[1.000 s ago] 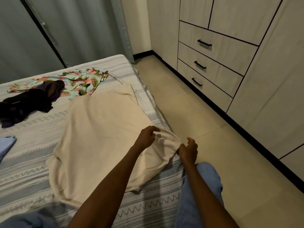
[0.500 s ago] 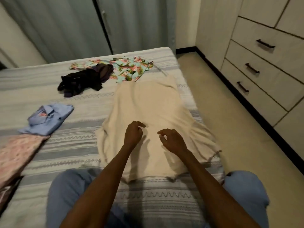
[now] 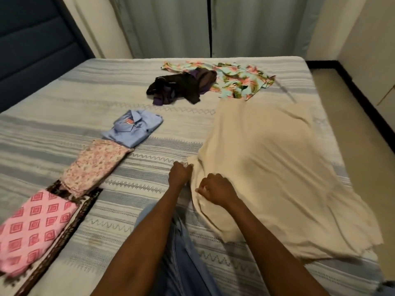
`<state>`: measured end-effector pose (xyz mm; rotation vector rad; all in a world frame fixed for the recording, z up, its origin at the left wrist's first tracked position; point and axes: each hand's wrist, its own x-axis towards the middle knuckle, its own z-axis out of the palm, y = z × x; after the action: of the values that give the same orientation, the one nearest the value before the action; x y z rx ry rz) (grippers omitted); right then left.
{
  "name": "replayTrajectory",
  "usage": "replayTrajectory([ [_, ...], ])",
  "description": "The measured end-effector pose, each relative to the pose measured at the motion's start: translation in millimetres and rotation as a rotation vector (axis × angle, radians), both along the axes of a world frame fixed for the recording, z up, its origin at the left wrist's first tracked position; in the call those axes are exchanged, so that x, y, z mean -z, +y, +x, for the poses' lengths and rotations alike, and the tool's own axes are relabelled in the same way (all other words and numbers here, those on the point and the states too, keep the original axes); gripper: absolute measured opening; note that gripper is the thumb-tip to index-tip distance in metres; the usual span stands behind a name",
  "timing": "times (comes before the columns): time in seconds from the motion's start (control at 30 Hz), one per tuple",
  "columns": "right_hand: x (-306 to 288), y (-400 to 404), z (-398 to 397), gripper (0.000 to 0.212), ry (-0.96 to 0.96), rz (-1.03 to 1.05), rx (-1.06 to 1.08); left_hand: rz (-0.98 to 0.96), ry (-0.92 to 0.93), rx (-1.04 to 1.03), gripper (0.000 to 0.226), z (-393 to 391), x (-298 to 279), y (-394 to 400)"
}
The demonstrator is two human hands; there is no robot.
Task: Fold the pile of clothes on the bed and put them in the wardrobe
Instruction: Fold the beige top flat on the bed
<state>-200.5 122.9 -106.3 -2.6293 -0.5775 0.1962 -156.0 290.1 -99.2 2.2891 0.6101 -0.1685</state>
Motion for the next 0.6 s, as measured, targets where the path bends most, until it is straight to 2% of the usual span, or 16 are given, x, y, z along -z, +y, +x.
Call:
replayTrajectory([
  [0.07,7,14,-11,0.047,-0.039,-0.105,0.016,-0.016,0.056,-0.03,0.066,4,-2,-3],
  [0.1,11,20,-16,0.051,-0.062,-0.164,0.027,-0.018,0.075,-0.027,0.059,5,-3,-4],
  [0.17,20,30,-26,0.045,-0.12,-0.261,0.053,-0.052,0.103,-0.026,0.045,11,3,2],
  [0.23,25,35,-31,0.029,-0.194,-0.285,0.098,-0.123,0.093,-0.059,0.051,15,8,7],
  [0.3,26,36,-34,0.019,-0.296,-0.247,0.125,-0.205,0.014,-0.146,0.058,10,-2,8],
  [0.43,23,35,-40,0.013,-0.462,0.087,0.022,-0.296,-0.133,-0.471,0.039,-2,-15,33],
  [0.53,21,37,-46,0.014,-0.294,0.185,-0.122,-0.4,-0.119,-0.568,0.042,-23,-15,65],
  [0.6,17,37,-43,0.018,-0.13,0.113,-0.194,-0.422,-0.022,-0.443,0.04,-33,-8,82],
])
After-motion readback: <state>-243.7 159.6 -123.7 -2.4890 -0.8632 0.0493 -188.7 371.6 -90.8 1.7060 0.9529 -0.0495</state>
